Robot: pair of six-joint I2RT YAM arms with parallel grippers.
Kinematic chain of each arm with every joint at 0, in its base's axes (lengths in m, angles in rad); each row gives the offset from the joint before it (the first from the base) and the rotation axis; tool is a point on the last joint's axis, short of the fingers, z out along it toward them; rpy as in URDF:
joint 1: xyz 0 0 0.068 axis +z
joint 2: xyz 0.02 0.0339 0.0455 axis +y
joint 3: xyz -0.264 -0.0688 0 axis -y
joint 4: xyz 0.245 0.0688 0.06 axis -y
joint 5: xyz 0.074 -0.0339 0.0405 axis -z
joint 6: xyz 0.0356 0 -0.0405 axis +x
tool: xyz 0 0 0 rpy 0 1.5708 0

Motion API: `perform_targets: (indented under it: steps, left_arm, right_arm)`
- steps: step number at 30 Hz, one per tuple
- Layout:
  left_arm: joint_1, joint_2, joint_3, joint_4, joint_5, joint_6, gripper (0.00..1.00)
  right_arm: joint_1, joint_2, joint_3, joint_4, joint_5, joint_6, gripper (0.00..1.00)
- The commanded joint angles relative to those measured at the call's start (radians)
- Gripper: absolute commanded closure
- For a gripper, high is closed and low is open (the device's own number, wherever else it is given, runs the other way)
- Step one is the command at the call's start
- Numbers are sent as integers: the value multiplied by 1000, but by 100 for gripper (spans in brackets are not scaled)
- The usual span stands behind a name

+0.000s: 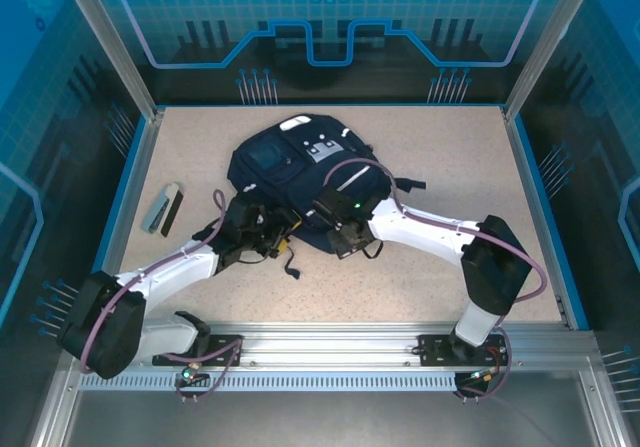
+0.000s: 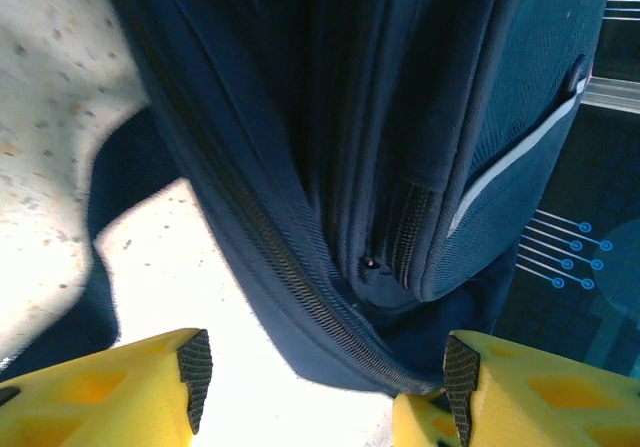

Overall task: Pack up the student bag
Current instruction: Zip the student bag at the center of the table.

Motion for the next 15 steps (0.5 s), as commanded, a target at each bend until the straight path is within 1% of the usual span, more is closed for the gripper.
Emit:
perform_targets:
  steps: [1, 4, 6, 9, 13, 15]
  left_arm:
    - [-31, 39, -22, 96, -7, -43, 35]
    - [-50, 69, -27, 132, -13, -58, 37]
    - [-57, 86, -34, 153, -17, -67, 41]
    - [-58, 94, -45, 151, -38, -71, 55]
    - [-58, 96, -47, 102, -83, -56, 74]
    - [-58, 98, -47, 91, -92, -47, 81]
  right_arm:
    - [5, -40, -11, 108, -198, -20, 100]
    - [6, -31, -2, 140, -269, -2, 100]
    - [6, -22, 5, 143, -288, 11, 100]
    - [6, -9, 22, 102, -255, 37, 100]
    - [-7, 8, 42, -1, -166, 91, 100]
    - [-18, 11, 44, -42, -152, 116, 94]
